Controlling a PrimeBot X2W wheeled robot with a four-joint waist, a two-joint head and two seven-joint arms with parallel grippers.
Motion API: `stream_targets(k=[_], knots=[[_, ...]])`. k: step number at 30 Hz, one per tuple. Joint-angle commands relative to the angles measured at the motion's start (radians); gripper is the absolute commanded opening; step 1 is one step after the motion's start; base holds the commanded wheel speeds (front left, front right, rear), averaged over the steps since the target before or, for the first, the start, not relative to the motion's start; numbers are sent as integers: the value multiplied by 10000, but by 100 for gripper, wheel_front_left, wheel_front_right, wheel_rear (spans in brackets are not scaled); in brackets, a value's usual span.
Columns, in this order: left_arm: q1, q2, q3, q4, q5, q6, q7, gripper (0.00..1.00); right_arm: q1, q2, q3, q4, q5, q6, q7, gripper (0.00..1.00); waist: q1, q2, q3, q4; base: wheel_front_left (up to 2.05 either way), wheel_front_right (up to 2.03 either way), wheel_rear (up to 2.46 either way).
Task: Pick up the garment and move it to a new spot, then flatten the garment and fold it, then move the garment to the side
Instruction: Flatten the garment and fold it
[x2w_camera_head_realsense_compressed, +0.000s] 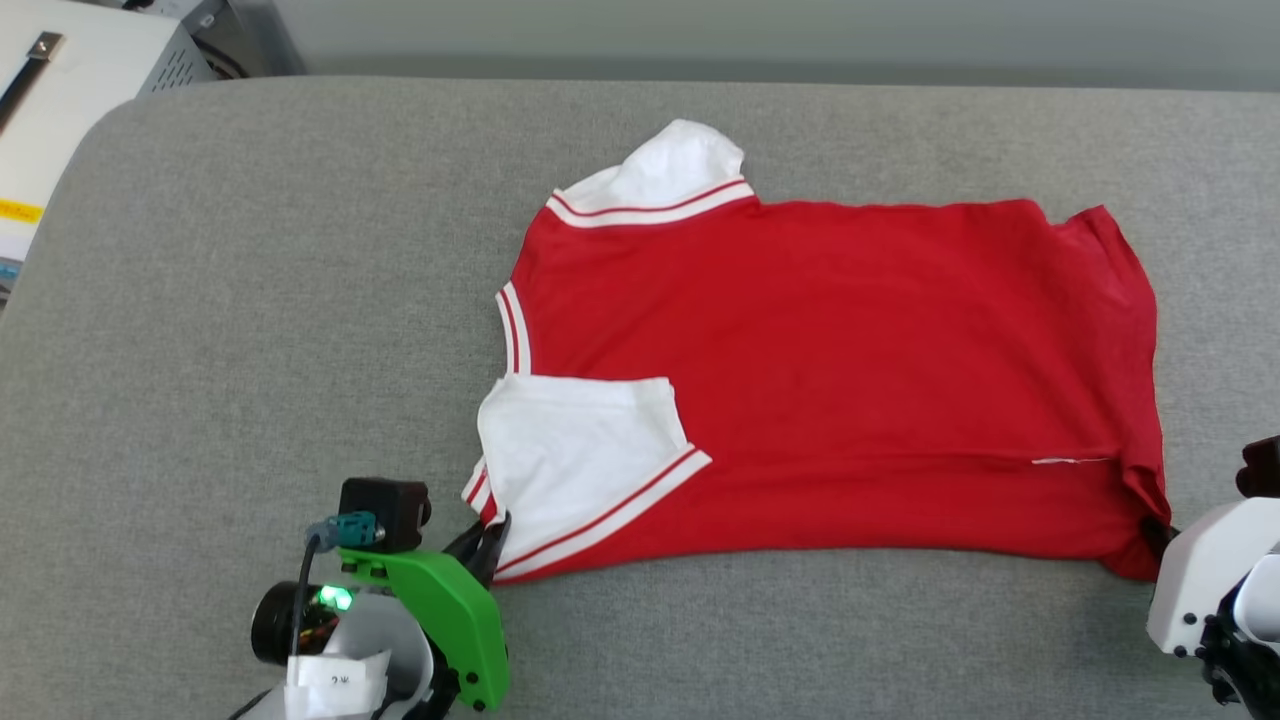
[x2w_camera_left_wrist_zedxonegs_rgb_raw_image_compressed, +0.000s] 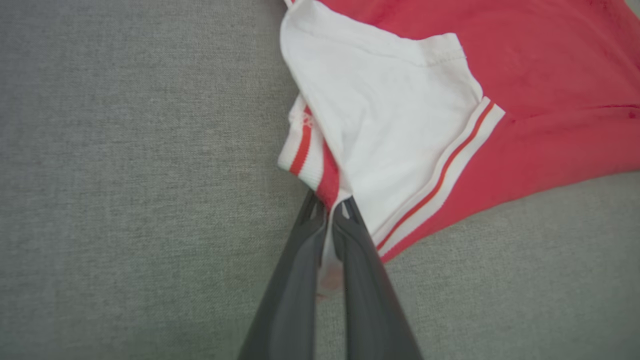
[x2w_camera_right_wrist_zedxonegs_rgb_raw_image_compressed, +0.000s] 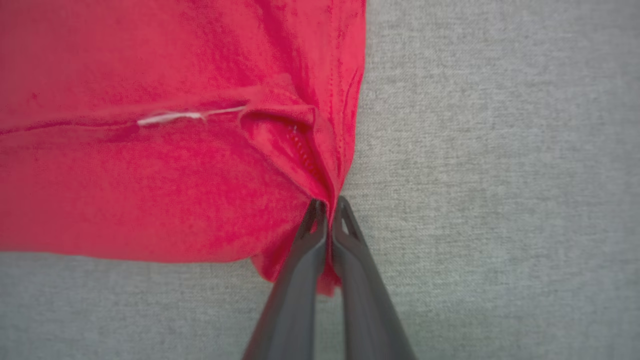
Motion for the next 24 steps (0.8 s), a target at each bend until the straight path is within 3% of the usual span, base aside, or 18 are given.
stream_targets(k=[1, 7, 16, 24], knots=[[227, 88, -23, 51, -96, 16, 39, 0, 134, -135, -49, -70, 75, -9, 55, 0, 0, 0, -247, -63, 0, 0, 0], [713, 250, -55, 29, -279, 49, 87, 0, 679, -284, -260, -827, 310, -9, 508, 0, 0, 0, -723, -86, 0, 0, 0], [1386, 545, -342, -244, -540, 177, 699, 0, 2034, -272, -885, -2001, 63, -9, 2210, 0, 0, 0, -1008, -85, 0, 0, 0], [1259, 175, -640, 418, -587, -38, 790, 0, 2195, 45, -908, -2098, -161, -9, 2260, 0, 0, 0, -886, -146, 0, 0, 0]])
